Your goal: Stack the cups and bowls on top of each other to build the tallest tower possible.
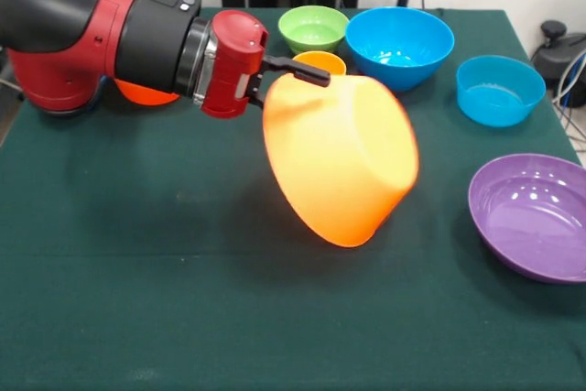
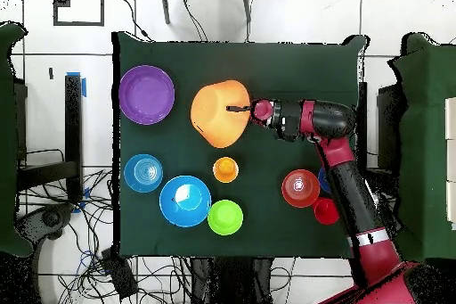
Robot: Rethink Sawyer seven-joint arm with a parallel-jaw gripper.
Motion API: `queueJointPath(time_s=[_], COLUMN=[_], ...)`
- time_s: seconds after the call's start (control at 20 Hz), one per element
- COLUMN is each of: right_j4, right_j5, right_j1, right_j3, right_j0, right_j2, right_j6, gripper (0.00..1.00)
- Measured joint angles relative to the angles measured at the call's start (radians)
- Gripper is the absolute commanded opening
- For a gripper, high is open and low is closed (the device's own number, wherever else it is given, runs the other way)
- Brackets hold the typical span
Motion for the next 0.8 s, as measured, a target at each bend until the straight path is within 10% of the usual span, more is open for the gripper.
queueJointPath(time_s=[0.8], right_j4=[0.002], right_j5=[0.070], right_j1=[-0.004], right_j3=[-0.027], right_j0=[-0.011], right_j2=[0.000], right_j6=[0.000], gripper=[1.00])
